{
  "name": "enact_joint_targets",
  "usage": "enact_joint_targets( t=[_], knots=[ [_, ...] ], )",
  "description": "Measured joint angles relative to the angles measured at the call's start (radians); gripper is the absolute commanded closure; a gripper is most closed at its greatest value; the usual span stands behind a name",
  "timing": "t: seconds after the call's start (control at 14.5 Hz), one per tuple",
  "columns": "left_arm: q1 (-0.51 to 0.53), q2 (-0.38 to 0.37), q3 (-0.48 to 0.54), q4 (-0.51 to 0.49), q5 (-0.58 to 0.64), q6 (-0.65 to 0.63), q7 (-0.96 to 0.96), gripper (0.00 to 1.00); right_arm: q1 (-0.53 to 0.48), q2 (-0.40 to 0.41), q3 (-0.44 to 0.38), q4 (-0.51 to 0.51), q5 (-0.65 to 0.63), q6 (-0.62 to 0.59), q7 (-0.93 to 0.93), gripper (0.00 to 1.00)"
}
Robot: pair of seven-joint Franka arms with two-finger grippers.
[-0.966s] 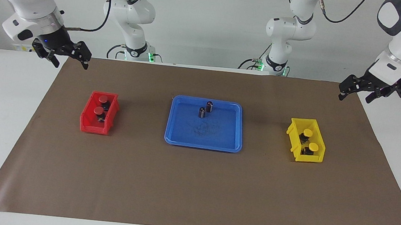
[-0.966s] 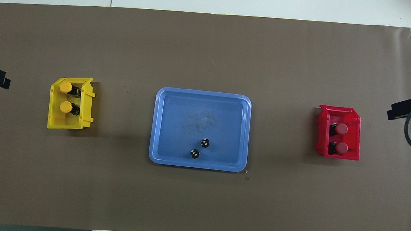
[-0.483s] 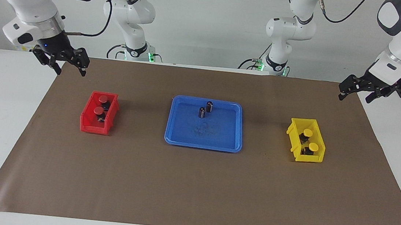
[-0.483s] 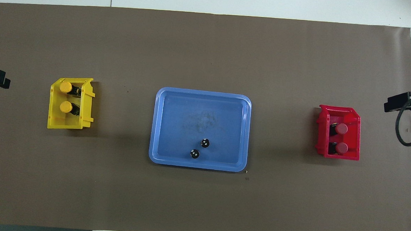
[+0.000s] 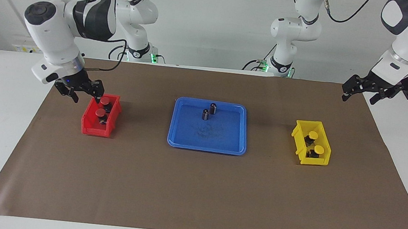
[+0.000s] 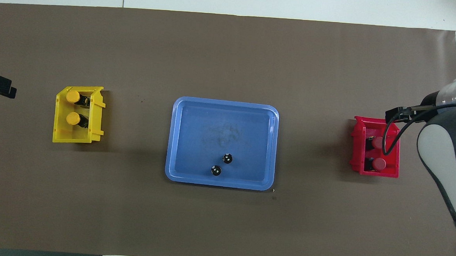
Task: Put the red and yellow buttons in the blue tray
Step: 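Reach the right gripper into the red holder and grasp a red button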
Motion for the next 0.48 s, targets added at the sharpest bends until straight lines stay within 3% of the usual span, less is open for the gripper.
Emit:
enact_joint_targets(
  t=[0.48],
  knots=[
    [0.007, -0.001, 0.012, -0.001, 0.000, 0.001, 0.000, 0.00, -0.012, 0.010, -0.001, -0.175, 0.000, 0.182, 0.000, 0.29]
  ],
)
